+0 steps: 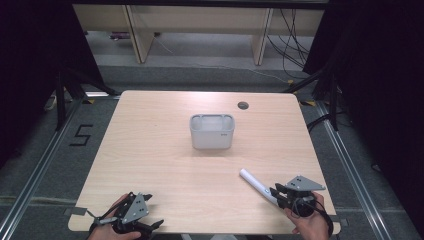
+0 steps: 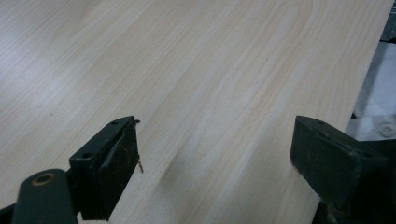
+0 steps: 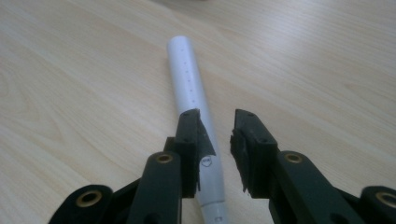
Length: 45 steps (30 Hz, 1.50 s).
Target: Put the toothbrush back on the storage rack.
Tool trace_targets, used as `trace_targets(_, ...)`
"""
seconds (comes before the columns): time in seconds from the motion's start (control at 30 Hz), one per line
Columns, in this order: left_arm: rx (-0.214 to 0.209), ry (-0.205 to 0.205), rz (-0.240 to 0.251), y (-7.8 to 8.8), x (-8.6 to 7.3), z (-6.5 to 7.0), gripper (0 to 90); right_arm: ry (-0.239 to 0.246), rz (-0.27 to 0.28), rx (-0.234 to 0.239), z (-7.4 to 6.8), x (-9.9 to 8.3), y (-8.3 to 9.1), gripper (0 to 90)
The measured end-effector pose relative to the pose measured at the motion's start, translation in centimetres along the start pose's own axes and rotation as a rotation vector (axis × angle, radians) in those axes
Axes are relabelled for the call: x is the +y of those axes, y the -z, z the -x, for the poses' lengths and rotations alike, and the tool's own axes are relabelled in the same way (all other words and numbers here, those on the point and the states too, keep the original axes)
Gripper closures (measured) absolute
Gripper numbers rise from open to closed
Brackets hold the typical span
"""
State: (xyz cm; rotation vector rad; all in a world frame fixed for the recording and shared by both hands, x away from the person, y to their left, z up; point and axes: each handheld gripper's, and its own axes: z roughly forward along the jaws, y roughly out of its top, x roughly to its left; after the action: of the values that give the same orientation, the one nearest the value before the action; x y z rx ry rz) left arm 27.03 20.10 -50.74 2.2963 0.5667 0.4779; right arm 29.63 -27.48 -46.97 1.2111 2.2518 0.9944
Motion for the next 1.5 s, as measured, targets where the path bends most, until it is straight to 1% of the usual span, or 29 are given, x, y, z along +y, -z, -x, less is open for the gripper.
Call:
trace_targets(0.03,0.000,0.000,0.000,0.0,0.0,0.0,14.8,0.017,0.004,-0.004,-0.1,-0.1,-0.1,72.8)
trace_targets(0.07,-0.008,0.018,0.017,-0.1,0.0,0.2,14.8,0.026,-0.002,-0.008,-0.1,-0.1,-0.1,74.0)
trace_targets(0.13,-0.002,-0.002,0.001,0.0,-0.1,0.0,14.8,0.032,-0.017,-0.002,-0.2,-0.2,-0.1,77.9)
trace_targets(0.17,-0.002,-0.002,0.001,0.0,-0.1,0.0,14.8,0.032,-0.017,-0.002,-0.2,-0.2,-0.1,77.9)
trace_targets(0.2,-0.002,-0.001,0.003,-0.1,0.0,0.0,14.8,0.008,-0.034,0.012,-0.5,-0.3,0.0,80.1)
trace_targets(0.23,-0.007,0.018,0.023,-0.1,0.0,0.2,14.8,0.050,-0.039,0.020,-0.3,-0.4,-0.1,84.8)
trace_targets(0.27,-0.007,0.018,0.023,-0.1,0.0,0.2,14.8,0.050,-0.039,0.020,-0.3,-0.4,-0.1,84.8)
trace_targets(0.3,0.008,0.000,-0.003,-0.1,-0.1,0.1,14.8,0.045,-0.039,0.022,-0.5,-0.4,-0.1,86.2)
trace_targets(0.33,-0.004,-0.002,0.001,-0.1,-0.1,0.0,14.8,0.094,-0.031,0.033,-0.4,-0.5,-0.1,88.7)
trace_targets(0.37,-0.004,-0.002,0.001,-0.1,-0.1,0.0,14.8,0.094,-0.031,0.033,-0.4,-0.5,-0.1,88.7)
trace_targets(0.4,-0.001,0.000,0.001,-0.1,0.0,0.0,14.8,0.049,-0.049,0.040,-0.9,-0.7,0.0,89.5)
trace_targets(0.43,-0.002,-0.002,-0.005,0.0,0.0,0.0,14.8,0.086,-0.056,0.045,-0.8,-0.7,-0.2,90.0)
trace_targets(0.47,-0.002,-0.003,0.002,0.0,0.0,0.1,14.8,0.063,-0.087,0.057,-1.1,-0.9,-0.2,90.0)
trace_targets(0.5,-0.001,-0.014,-0.006,0.0,0.0,0.0,14.8,0.052,-0.098,0.062,-1.2,-1.0,-0.3,90.0)
trace_targets(0.53,-0.005,-0.004,0.000,0.0,0.0,0.1,14.8,0.052,-0.098,0.062,-1.2,-1.0,-0.3,90.0)
trace_targets(0.57,-0.006,-0.004,-0.001,0.0,-0.1,0.1,14.8,0.086,-0.099,0.065,-0.9,-1.1,-0.4,90.0)
trace_targets(0.7,-0.005,-0.005,0.000,0.0,0.0,0.1,14.8,0.097,-0.129,0.076,-0.8,-1.3,-0.7,90.0)
trace_targets(0.77,-0.007,-0.005,-0.002,-0.1,-0.1,0.1,14.8,0.133,-0.147,0.067,-0.5,-1.4,-0.9,90.0)
trace_targets(0.87,-0.004,-0.004,0.000,0.0,0.0,0.1,14.8,0.114,-0.154,0.062,-0.4,-1.6,-0.8,90.0)
trace_targets(1.13,-0.007,-0.004,-0.001,-0.1,-0.1,0.1,14.8,0.112,-0.190,0.026,0.4,-2.0,-0.8,90.0)
trace_targets(1.17,-0.006,-0.004,-0.002,-0.1,-0.1,0.0,14.8,0.088,-0.203,0.022,0.4,-2.1,-0.7,90.0)
trace_targets(1.2,-0.006,-0.004,-0.002,-0.1,-0.1,0.0,14.8,0.088,-0.203,0.022,0.4,-2.1,-0.7,90.0)
trace_targets(1.23,-0.003,-0.003,-0.001,-0.1,0.0,0.0,14.8,0.118,-0.202,0.020,0.8,-2.1,-0.8,90.0)
trace_targets(1.3,-0.007,-0.004,-0.001,-0.1,-0.1,0.1,14.8,0.091,-0.220,0.018,0.8,-2.2,-0.7,90.0)
trace_targets(1.33,-0.008,-0.004,-0.001,-0.1,-0.1,0.1,14.8,0.101,-0.212,0.012,1.0,-2.4,-0.8,90.0)
trace_targets(1.4,-0.003,-0.003,-0.002,-0.1,0.0,0.0,14.8,0.085,-0.220,0.006,1.1,-2.5,-0.8,90.0)
trace_targets(1.43,-0.003,-0.003,-0.001,-0.1,0.0,0.0,14.8,0.098,-0.223,-0.006,1.4,-2.5,-0.7,89.9)
trace_targets(1.47,-0.007,-0.004,-0.001,-0.1,0.0,0.1,14.8,0.074,-0.235,-0.014,1.5,-2.5,-0.6,89.9)
trace_targets(1.5,-0.007,-0.004,-0.001,-0.1,-0.1,0.1,14.8,0.074,-0.235,-0.014,1.5,-2.5,-0.6,89.9)
